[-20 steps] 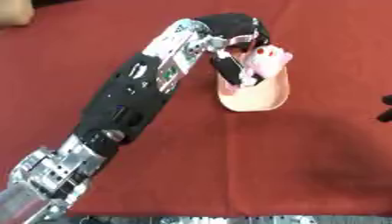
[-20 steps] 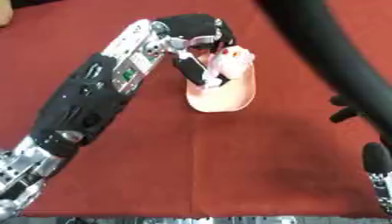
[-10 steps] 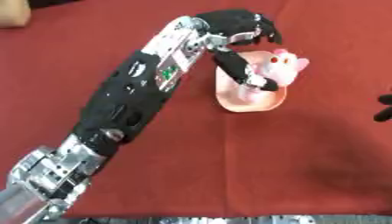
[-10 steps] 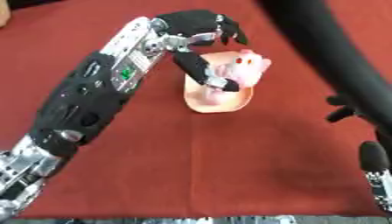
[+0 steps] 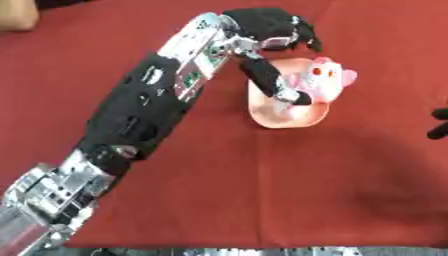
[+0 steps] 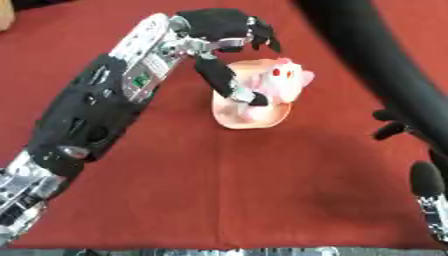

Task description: Pick up objects on the table and place them in the box.

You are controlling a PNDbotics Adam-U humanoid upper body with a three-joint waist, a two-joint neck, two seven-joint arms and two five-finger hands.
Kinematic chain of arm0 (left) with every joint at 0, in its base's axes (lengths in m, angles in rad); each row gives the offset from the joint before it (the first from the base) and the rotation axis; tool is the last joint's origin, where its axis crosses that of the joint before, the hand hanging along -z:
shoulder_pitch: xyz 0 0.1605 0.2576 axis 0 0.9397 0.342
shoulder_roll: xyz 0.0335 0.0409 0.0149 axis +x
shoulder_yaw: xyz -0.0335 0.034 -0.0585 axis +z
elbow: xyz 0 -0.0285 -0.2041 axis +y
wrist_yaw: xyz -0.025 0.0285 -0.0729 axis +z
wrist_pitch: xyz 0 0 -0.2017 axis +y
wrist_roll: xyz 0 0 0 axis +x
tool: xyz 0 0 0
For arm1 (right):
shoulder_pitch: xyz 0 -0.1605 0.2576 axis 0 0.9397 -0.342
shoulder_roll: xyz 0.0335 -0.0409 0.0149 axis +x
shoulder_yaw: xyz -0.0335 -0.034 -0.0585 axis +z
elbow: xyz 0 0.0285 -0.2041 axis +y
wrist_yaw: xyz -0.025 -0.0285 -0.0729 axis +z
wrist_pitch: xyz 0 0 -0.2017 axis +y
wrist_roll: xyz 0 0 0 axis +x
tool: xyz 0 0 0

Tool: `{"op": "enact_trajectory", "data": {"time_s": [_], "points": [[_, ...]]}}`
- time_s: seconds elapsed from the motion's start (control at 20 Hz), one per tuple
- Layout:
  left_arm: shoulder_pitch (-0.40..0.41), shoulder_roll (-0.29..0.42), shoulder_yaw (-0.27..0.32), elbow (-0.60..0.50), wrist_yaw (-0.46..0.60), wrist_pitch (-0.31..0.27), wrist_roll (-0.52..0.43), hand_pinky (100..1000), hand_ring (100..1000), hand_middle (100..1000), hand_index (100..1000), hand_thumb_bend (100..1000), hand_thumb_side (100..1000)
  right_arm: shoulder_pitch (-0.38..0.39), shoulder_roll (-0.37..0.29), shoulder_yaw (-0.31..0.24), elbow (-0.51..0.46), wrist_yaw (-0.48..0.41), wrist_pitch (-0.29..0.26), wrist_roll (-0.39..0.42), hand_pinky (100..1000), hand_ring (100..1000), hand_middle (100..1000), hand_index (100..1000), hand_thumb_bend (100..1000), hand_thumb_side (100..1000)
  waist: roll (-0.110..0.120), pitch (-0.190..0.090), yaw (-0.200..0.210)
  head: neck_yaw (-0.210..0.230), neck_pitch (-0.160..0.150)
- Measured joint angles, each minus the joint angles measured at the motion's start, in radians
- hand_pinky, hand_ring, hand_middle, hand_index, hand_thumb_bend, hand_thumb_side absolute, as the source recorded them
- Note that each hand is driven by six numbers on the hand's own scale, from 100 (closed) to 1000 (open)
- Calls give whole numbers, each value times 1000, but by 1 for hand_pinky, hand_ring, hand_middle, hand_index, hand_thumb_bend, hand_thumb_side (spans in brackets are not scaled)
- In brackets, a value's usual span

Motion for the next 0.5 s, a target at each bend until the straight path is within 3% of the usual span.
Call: {"op": "enact_trajectory", "data": {"time_s": [0.05, 0.25, 0.4, 0.45, 0.5], "points": [[11, 8, 8, -24, 11, 11, 26, 397, 651, 709, 827, 100, 684, 0, 0, 0, 0, 0, 0, 0, 583, 777, 836, 937, 100, 737, 0, 0, 1, -5, 0], [85, 56, 45, -149, 144, 42, 181, 335, 614, 634, 743, 100, 576, 0, 0, -1, 0, 4, 1, -2, 583, 778, 836, 938, 100, 736, 0, 0, 4, -16, -8], [178, 96, 85, -253, 305, 49, 312, 335, 620, 634, 739, 100, 630, 0, 1, -2, 0, 8, 4, -6, 583, 778, 836, 939, 100, 736, -2, 1, 10, -27, -18], [212, 103, 96, -285, 360, 49, 350, 349, 636, 650, 756, 100, 727, 0, 1, -3, 0, 9, 4, -6, 583, 779, 836, 939, 100, 736, -5, 3, 12, -31, -19], [247, 106, 108, -313, 413, 48, 382, 344, 631, 646, 752, 100, 705, 0, 1, -5, 0, 10, 5, -7, 583, 778, 836, 939, 100, 736, -8, 4, 16, -32, -22]]}}
